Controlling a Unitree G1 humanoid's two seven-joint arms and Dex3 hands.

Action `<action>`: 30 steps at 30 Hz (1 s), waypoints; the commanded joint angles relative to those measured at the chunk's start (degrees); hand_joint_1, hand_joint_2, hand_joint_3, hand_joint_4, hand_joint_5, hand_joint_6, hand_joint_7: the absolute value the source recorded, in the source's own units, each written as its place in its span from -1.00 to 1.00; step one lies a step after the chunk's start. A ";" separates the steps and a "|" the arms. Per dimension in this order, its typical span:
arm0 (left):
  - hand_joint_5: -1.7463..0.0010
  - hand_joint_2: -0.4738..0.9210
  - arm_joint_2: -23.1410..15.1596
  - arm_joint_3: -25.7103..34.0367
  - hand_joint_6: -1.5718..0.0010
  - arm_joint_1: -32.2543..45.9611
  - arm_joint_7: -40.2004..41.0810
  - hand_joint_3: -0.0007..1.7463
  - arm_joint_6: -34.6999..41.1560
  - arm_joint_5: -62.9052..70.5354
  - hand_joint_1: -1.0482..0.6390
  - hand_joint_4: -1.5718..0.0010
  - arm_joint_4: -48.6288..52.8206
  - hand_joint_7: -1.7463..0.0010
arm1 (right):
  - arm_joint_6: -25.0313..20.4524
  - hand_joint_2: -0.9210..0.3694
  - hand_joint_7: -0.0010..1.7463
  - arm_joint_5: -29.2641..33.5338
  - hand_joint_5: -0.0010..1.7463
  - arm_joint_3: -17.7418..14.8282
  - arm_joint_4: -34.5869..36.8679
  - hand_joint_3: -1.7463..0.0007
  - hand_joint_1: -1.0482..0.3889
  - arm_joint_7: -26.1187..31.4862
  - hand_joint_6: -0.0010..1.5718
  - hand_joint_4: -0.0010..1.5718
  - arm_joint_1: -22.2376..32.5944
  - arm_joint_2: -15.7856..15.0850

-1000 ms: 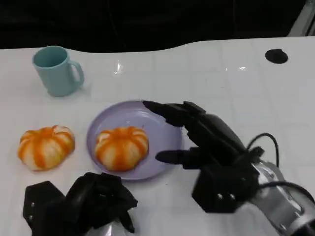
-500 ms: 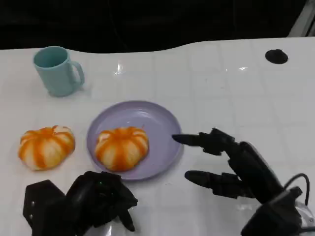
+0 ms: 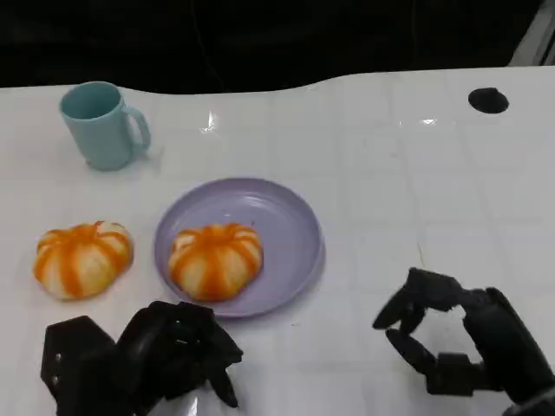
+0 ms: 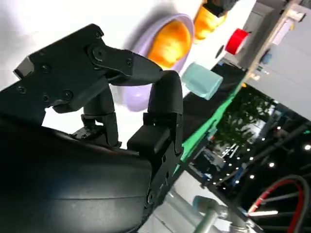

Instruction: Grasp the bread from the table and place it into the plate.

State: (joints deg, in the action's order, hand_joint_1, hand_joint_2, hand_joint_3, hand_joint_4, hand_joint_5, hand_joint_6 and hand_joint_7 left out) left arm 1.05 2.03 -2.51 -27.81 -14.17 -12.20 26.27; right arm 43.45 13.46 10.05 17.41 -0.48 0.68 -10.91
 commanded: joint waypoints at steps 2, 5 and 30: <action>0.03 0.79 -0.82 0.40 -1.00 -0.28 0.28 -0.99 -0.24 -0.14 -1.00 -1.00 0.37 0.40 | 1.07 -0.37 0.61 0.41 0.99 -1.26 -1.13 -0.14 0.07 0.03 -0.20 -0.18 3.05 -1.25; 0.03 0.80 -1.13 0.53 -1.00 -0.33 0.14 -0.99 -0.19 -0.16 -1.00 -1.00 0.38 0.40 | 0.95 -0.38 0.64 1.32 1.00 -1.47 -0.93 -0.13 0.03 0.61 -0.21 -0.17 3.80 -1.07; 0.03 0.79 -2.00 1.36 -1.00 -0.63 -1.32 -0.99 -0.88 -1.23 -1.00 -1.00 1.42 0.39 | 2.02 -0.45 0.68 3.97 1.00 -1.28 2.76 -0.02 -0.04 3.49 -0.25 -0.16 2.85 -0.30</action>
State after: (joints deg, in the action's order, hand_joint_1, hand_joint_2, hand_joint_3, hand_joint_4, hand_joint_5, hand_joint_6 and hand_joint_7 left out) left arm -0.16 2.94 -3.00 -28.44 -14.51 -12.76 27.33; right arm 44.57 17.36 9.36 19.56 2.45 3.74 -10.75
